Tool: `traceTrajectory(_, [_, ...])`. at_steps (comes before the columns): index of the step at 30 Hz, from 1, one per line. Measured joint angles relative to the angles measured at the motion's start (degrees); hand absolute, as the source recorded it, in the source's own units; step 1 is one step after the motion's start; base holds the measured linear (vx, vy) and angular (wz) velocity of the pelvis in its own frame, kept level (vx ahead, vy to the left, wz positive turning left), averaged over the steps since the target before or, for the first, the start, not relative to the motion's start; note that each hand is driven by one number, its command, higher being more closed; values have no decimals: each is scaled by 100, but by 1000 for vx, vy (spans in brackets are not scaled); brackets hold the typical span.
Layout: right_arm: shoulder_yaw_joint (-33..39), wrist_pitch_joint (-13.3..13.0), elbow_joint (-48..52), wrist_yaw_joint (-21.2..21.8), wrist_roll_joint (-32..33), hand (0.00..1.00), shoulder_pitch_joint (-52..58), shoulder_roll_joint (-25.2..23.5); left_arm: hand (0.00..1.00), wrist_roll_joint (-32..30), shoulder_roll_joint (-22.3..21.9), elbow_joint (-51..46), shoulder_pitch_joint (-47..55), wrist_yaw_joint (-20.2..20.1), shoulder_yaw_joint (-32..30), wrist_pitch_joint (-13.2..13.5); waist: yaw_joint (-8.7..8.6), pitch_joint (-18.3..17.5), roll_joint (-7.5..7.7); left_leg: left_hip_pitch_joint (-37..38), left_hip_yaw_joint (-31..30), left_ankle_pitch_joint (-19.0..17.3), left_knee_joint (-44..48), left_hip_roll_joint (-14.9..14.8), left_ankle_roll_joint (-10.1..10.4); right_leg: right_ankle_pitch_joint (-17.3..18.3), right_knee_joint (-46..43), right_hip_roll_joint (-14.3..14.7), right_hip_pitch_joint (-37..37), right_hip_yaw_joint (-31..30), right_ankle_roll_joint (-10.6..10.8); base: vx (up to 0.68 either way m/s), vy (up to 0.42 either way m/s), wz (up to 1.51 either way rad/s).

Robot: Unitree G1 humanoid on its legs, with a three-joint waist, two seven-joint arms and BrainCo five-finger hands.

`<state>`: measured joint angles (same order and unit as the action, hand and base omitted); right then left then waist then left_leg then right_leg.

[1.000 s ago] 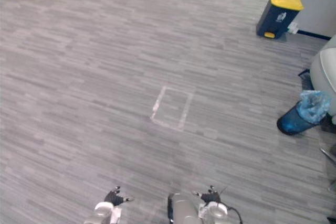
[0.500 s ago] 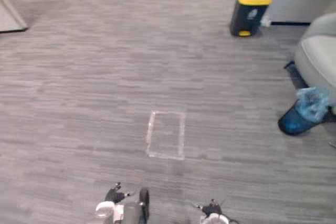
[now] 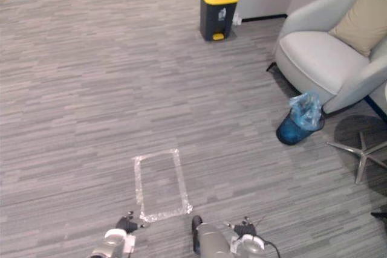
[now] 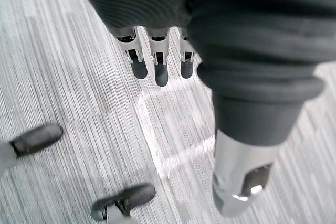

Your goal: Organize the slippers on the shoe rack

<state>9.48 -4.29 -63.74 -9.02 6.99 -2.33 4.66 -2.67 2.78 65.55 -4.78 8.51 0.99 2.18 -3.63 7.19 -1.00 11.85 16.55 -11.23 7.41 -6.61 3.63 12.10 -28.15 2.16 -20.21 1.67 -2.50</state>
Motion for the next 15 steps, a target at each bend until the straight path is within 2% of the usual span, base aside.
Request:
traceTrajectory(1, [34,2,20,-13,-2,0,19,0,0,-3,-53,-3,16,2,-42,-2,-9,9,-29,-56,-49,-25,294,-84,45,28,40,24,127,20,-5,480,-267,4])
traceTrajectory(2, [7,16,93,-27,-2,0,102,-6,0,-9,-204,-99,140,0,-224,-3,-6,-9,-100,-478,-321,15,1659,-346,331,44,342,127,569,54,-18,352,-134,12])
traceTrajectory(3, [-125,23,190,-30,-4,0,178,-15,0,-8,-259,-207,198,-6,-274,-2,9,-12,-104,-792,-487,140,2528,-477,553,37,541,180,843,52,-30,580,-196,-13])
traceTrajectory(4, [-386,17,319,-15,-3,0,279,-107,0,5,-389,-492,347,-28,-418,9,101,-37,-37,-1454,-618,215,4277,-633,669,72,902,290,1382,-150,-157,329,-91,-26])
traceTrajectory(5, [-405,19,322,-14,-3,0,281,-120,0,5,-396,-513,368,-29,-427,10,109,-42,-24,-1513,-610,214,4382,-635,667,91,927,298,1440,-190,-201,378,-80,-54])
traceTrajectory(6, [-481,18,403,-11,-1,0,292,-142,0,9,-432,-632,432,-41,-431,7,149,-65,-25,-1849,-513,116,4886,-671,502,152,1079,363,1670,-401,-387,367,12,-80])
traceTrajectory(7, [-523,24,420,-15,3,0,290,-167,0,59,-447,-714,446,-33,-470,8,243,-87,-37,-2133,-340,-54,4971,-684,337,180,1202,435,1910,-764,-436,367,12,-101])
traceTrajectory(8, [-515,30,409,-17,13,0,288,-186,0,63,-450,-742,445,-31,-507,7,297,-96,-43,-2196,-267,-138,4924,-680,276,182,1258,437,2001,-903,-440,450,124,-137])
traceTrajectory(9, [-463,29,349,-19,26,0,282,-238,0,70,-436,-748,461,-16,-589,10,389,-125,-40,-2389,-106,-305,4545,-629,125,183,1406,366,2236,-1169,-432,410,167,-135])
traceTrajectory(10, [-354,38,315,-19,27,0,221,-259,0,70,-420,-742,479,1,-633,4,385,-123,-31,-2564,-43,-396,3819,-533,121,198,1608,230,2516,-1411,-400,496,210,-120])
traceTrajectory(11, [-303,38,307,-21,27,0,229,-262,0,69,-416,-741,475,2,-630,8,377,-117,-19,-2607,-64,-403,3587,-489,134,208,1664,178,2589,-1470,-382,347,163,-81])
traceTrajectory(12, [-191,38,217,-32,28,0,248,-248,0,70,-410,-736,465,1,-604,15,366,-126,21,-2706,-237,-370,2749,-241,172,257,1765,17,2730,-1595,-293,310,176,-71])
traceTrajectory(13, [5,58,150,-55,23,0,301,-227,0,70,-413,-706,462,10,-534,19,379,-150,43,-2749,-761,-90,1428,78,243,339,1869,-179,2814,-1815,-152,489,321,-108])
traceTrajectory(14, [48,58,137,-65,23,0,340,-183,0,74,-400,-636,453,14,-384,62,403,-198,-68,-2900,-1360,290,449,169,461,393,1993,-241,2834,-2047,-57,406,274,-100])
traceTrajectory(15, [47,57,128,-65,16,0,339,-158,0,79,-401,-636,446,10,-373,72,407,-212,-102,-2962,-1492,483,300,160,553,418,2021,-247,2832,-2128,-12,469,356,-119])
